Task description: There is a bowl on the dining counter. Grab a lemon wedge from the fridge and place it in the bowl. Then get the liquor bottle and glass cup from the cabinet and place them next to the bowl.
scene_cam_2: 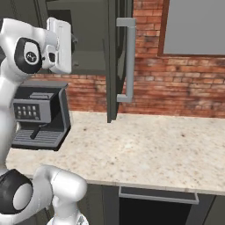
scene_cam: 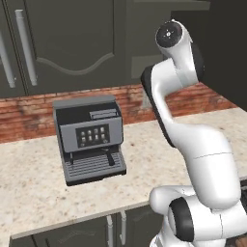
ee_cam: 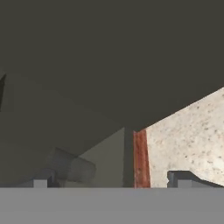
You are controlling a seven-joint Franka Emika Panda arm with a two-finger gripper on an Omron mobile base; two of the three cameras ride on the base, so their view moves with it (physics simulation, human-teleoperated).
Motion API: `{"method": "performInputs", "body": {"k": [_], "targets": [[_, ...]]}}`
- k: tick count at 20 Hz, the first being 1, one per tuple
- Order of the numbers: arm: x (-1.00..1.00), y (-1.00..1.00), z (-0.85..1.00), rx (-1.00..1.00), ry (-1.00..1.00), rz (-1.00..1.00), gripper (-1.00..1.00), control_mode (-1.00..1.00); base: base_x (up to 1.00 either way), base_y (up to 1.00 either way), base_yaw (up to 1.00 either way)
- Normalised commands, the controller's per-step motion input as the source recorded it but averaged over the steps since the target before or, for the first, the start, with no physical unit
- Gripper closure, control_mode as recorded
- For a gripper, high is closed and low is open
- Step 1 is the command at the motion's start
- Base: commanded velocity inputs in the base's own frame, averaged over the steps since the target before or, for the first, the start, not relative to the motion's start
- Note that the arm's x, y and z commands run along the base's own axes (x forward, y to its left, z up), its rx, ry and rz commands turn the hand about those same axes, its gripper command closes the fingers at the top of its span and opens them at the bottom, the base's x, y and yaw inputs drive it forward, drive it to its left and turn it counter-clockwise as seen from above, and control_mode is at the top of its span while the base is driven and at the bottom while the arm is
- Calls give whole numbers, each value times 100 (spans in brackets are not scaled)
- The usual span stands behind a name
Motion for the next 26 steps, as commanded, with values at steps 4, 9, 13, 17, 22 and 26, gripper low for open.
{"method": "performInputs", "body": {"k": [4,9,13,17,22,26], "targets": [[72,-6,0,0,1,-12,-100,-100,0,0,0],[63,-20,0,1,0,-7,-100,-100,0,0,0],[37,-28,0,3,0,-1,-100,-100,0,0,0],[19,-7,0,5,0,0,-100,-100,0,0,0],[21,0,0,8,0,0,-100,-100,0,0,0],[21,0,0,7,-2,0,-100,-100,0,0,0]]}}
